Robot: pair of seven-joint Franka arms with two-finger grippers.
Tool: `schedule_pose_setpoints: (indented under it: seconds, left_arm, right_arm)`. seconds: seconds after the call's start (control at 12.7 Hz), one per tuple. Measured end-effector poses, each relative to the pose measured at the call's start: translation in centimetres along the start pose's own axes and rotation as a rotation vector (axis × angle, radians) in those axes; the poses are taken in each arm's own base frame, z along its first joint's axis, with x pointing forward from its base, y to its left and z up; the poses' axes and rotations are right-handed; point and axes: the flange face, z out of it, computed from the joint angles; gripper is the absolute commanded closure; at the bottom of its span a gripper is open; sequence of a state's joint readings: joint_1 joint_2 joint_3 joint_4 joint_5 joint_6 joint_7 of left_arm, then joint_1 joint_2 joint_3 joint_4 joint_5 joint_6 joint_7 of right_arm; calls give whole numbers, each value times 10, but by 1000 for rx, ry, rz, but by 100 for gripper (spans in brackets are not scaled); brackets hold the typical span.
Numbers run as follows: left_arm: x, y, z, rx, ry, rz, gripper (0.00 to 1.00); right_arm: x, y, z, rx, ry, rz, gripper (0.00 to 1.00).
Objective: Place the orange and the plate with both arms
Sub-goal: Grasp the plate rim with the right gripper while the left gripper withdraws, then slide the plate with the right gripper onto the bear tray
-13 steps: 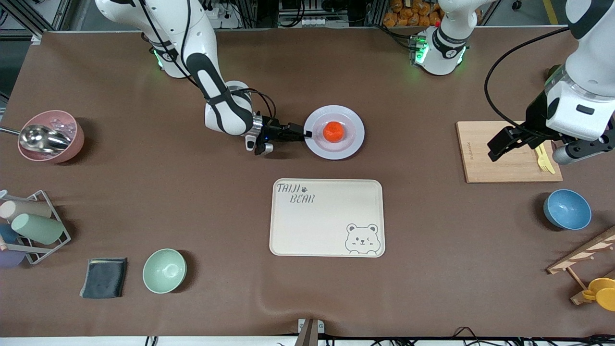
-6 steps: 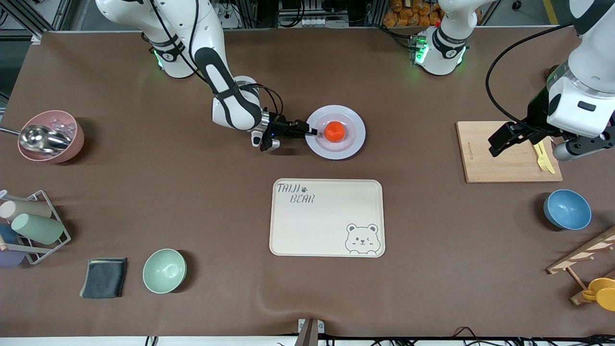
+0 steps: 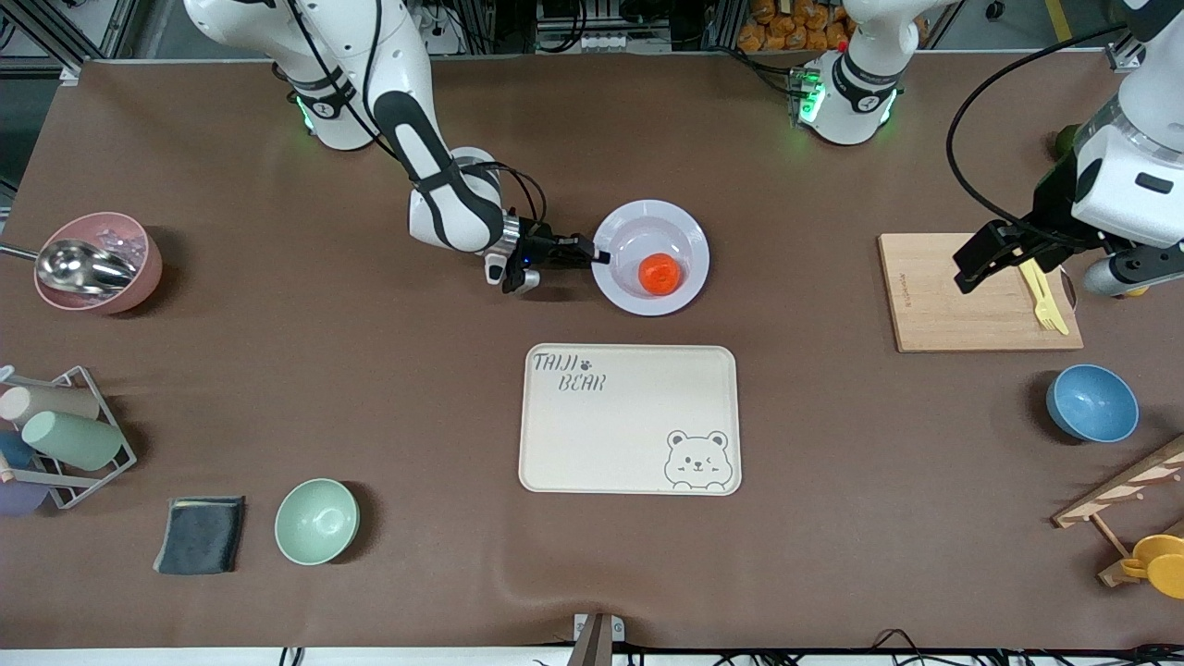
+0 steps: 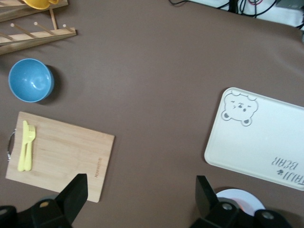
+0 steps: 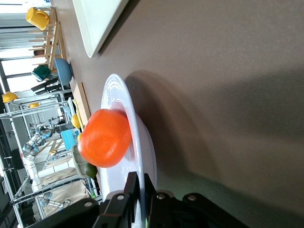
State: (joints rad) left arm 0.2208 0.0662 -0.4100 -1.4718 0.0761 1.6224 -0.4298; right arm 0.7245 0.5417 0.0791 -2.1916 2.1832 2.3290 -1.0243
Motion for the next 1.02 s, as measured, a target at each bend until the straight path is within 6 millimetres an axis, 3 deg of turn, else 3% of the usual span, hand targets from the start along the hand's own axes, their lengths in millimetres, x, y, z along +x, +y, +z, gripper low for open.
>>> schedule_pose_setpoints:
  seconds: [0.32,0.63,1.02]
  left_arm:
    - [7,-35,-5,-33,-23,77,0]
    - [4,-30,-4,-31,-34,97,0]
    - [0,-21,-3,-32,-37,114,0]
  right_arm:
    - [12,-37,3,58,15,35,100]
    - [24,-76,-8,108,45,77,100]
    - [107,-105,-42,119,237,114,100]
